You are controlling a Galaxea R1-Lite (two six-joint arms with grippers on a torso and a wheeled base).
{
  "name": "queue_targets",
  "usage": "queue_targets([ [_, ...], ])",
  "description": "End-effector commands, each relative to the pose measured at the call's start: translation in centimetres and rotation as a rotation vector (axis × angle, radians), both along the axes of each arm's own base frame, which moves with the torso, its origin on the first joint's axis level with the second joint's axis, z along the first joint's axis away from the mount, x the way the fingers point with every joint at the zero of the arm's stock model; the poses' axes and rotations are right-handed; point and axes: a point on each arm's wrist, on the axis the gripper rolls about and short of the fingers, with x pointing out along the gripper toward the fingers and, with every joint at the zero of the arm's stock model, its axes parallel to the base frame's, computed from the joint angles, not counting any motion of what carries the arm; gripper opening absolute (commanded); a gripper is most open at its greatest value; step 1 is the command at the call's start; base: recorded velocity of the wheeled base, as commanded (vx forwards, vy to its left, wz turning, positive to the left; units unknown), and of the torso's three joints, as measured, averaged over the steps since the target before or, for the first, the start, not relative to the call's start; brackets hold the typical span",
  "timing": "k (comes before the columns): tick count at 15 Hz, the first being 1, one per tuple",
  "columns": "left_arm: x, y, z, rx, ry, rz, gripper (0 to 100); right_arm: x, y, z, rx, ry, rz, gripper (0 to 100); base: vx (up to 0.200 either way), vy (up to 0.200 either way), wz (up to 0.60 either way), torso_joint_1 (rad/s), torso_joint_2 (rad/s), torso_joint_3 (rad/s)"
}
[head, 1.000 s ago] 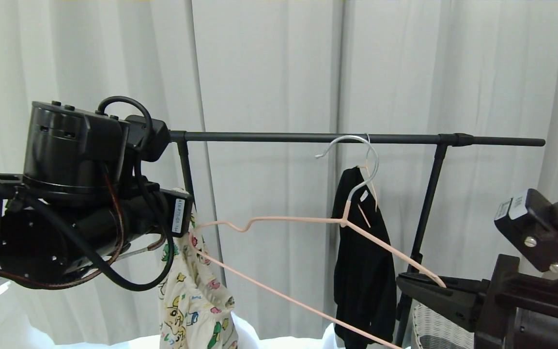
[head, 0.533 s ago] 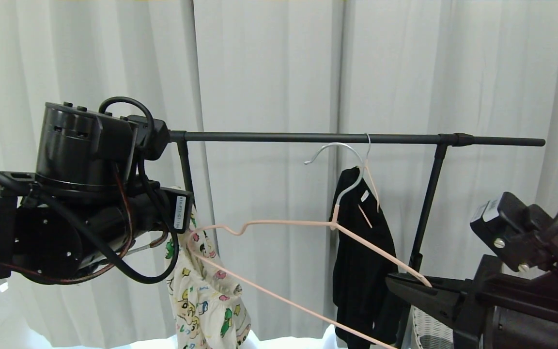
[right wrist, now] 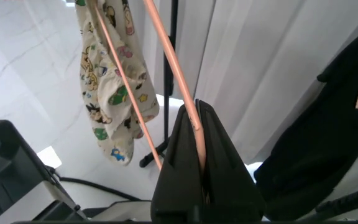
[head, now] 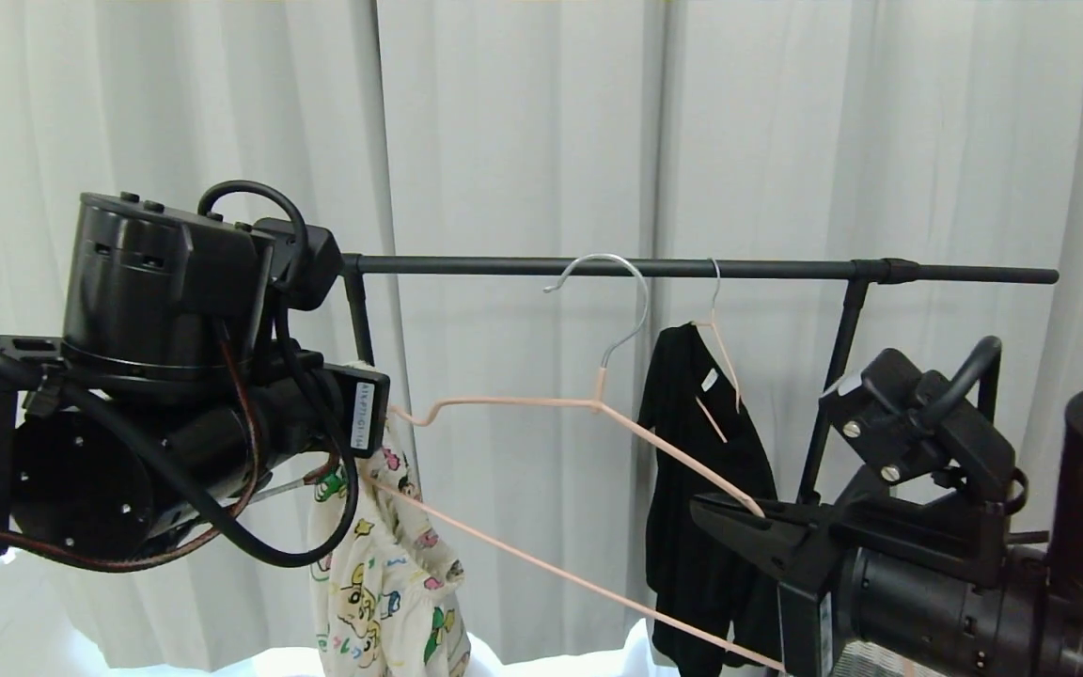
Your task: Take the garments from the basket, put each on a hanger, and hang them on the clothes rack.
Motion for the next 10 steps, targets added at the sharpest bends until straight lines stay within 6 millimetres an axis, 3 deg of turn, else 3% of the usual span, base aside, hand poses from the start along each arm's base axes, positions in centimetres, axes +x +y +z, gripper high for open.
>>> queue_targets([
  [1,-0.7,-0.4,0.4,-0.01,-0.012,-0.029,0,0.7,1.3,-0.8,-0.023,0.014,0.0,0,0.0,0.0,0.0,0.0,0.0,0.0],
  [6,-1.4,-0.7,1.0,-0.052,-0.03,-0.045,0,1.6,3.5,-2.3,-0.02,0.008,0.001,0,0.0,0.0,0.0,0.0,0.0,0.0],
  [10,-1.4,-0.6,1.5,-0.065,-0.047,-0.042,0,1.7,3.8,-2.5,-0.027,0.006,-0.016,0,0.0,0.0,0.0,0.0,0.0,0.0],
])
